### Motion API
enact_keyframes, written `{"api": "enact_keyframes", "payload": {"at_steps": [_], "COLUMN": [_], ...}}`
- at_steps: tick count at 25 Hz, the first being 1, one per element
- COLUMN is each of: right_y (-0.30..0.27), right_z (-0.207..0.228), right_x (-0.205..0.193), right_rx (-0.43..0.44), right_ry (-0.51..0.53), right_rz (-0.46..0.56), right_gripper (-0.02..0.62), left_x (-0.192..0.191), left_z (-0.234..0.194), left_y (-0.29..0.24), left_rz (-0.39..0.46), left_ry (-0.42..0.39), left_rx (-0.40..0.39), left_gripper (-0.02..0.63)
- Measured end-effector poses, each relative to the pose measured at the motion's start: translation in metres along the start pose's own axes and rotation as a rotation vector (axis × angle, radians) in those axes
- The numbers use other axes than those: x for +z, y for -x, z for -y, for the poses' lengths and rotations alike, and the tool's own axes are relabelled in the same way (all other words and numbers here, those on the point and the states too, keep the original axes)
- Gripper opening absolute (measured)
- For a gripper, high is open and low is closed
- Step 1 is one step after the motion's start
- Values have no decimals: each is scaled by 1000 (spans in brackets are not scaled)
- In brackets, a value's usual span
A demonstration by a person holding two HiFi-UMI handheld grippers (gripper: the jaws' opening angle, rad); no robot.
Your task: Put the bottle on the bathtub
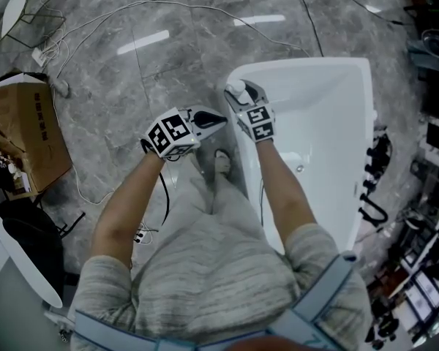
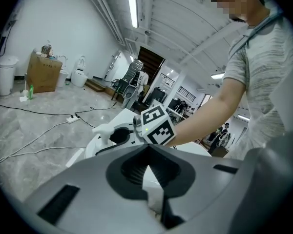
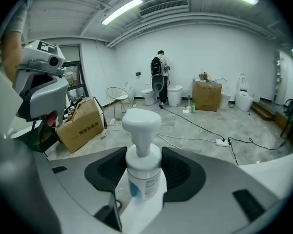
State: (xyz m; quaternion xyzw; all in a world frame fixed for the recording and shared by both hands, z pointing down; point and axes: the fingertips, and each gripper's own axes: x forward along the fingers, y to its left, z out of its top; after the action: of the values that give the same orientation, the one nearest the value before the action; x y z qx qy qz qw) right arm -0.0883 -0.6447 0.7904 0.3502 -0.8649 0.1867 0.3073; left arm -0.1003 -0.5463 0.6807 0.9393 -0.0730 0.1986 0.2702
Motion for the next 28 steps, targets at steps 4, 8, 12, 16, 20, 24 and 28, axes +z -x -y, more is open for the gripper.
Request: {"api": "enact_keyframes", "payload": {"at_steps": [4,8,12,16,20,24,28], "right_y": [-2,2,4,4,2,2,4], "right_z": [0,1,2,2,0,0,-1], "right_x": [3,-3,-6,-7,-8,-14,-12], "right_rx": [-1,-7,1,7,18,18,19], "right_ry": [55,84,85,78,67,55,55], "right_rz": [-1,-14,-28,-35,-44,-65,-75], "right_gripper": [218,218,218,218,218,218,219], "left_x": [0,-1,-1,0,-2,-4,-5], "left_z": [-3,-2,-4,-3,-2,-1,-2], "left_y": [-3,-6,-5,-8,-9,-11,-9], "left_rz": [9,16,18,21,18,17,23], "left_ry": [12,23,28,31,32,43,53], "left_rx": [-7,-10,-7,-9,-9,-11,-9], "left_gripper": [3,3,3,3,3,3,3]}}
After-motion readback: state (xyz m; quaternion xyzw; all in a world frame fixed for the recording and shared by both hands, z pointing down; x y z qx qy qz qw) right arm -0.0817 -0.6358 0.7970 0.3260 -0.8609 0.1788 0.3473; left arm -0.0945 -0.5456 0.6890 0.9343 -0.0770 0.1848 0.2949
